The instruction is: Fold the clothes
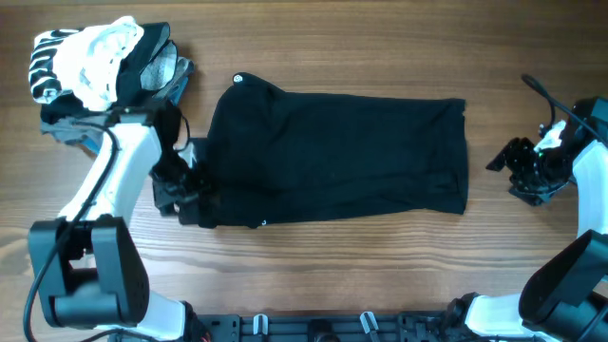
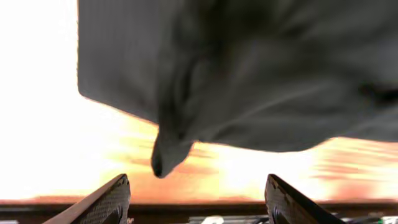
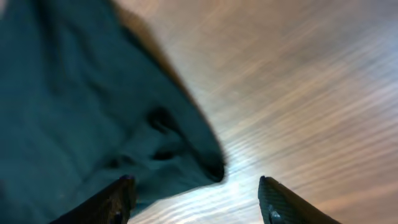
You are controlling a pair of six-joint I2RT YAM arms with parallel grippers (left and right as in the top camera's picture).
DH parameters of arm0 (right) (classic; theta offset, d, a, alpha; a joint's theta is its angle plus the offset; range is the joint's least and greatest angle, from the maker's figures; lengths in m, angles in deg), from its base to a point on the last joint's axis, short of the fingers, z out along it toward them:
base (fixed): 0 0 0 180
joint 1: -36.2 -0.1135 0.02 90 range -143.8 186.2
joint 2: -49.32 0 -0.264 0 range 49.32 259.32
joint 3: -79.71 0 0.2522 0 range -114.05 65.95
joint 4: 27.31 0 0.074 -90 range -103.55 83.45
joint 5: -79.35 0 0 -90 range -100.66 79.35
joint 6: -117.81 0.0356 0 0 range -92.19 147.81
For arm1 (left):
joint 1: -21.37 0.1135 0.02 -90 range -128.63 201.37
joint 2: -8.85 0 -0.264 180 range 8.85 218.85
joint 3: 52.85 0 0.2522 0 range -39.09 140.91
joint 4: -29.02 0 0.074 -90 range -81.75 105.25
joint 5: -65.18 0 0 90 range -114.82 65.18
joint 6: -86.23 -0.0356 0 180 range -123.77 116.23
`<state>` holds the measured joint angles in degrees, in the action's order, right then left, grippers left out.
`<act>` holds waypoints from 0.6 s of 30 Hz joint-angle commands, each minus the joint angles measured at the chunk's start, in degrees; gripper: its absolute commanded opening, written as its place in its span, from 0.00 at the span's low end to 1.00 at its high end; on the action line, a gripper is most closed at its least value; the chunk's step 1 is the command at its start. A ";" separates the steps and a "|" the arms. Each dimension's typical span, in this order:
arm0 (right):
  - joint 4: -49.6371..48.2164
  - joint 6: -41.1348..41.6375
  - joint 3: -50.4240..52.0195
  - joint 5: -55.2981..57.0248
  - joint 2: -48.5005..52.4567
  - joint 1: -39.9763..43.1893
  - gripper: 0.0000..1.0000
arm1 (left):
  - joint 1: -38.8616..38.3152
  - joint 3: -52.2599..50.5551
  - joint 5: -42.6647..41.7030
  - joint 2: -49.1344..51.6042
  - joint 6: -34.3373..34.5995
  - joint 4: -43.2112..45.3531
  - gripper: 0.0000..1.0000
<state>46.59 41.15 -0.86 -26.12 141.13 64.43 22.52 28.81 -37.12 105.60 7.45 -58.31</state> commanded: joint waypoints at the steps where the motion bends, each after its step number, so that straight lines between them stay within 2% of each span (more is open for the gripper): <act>1: -2.60 -4.57 -1.03 -10.91 -0.96 -0.09 0.68 | -0.68 10.51 -4.07 -2.21 -3.50 7.30 0.63; 2: -3.76 -4.57 -1.03 -12.87 -0.96 -0.11 0.68 | -2.01 10.97 -7.76 -2.21 -7.87 15.56 0.56; 3: -4.63 -4.48 -1.03 -14.27 -0.96 -0.22 0.68 | -3.58 10.95 -8.50 -1.66 -10.84 21.94 0.54; 5: -5.33 -4.37 -1.03 -14.40 -0.96 -0.74 0.68 | -6.80 10.86 -6.64 0.81 -13.64 32.74 0.54; 7: -5.29 -4.37 -1.03 -14.36 -0.96 -1.31 0.69 | -9.07 10.86 -3.15 5.44 -13.62 41.99 0.54; 10: -5.01 -4.37 -1.01 -14.36 -0.96 -1.73 0.69 | -9.33 10.86 -2.19 15.93 -13.53 54.51 0.50; 11: -4.37 -4.42 -1.01 -14.01 -0.96 -1.73 0.69 | -9.01 10.86 -2.16 20.11 -13.53 58.90 0.55; 16: -3.32 -4.37 -1.01 -11.82 -0.96 -1.73 0.69 | -7.54 10.86 -1.46 25.11 -13.60 65.72 0.60; 18: -3.39 -4.37 -1.01 -11.54 -0.96 -1.75 0.69 | -7.19 10.86 2.99 25.53 -13.60 67.91 0.65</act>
<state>43.09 37.96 -0.95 -38.71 141.06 62.96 14.71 39.56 -38.60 131.05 -5.25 7.81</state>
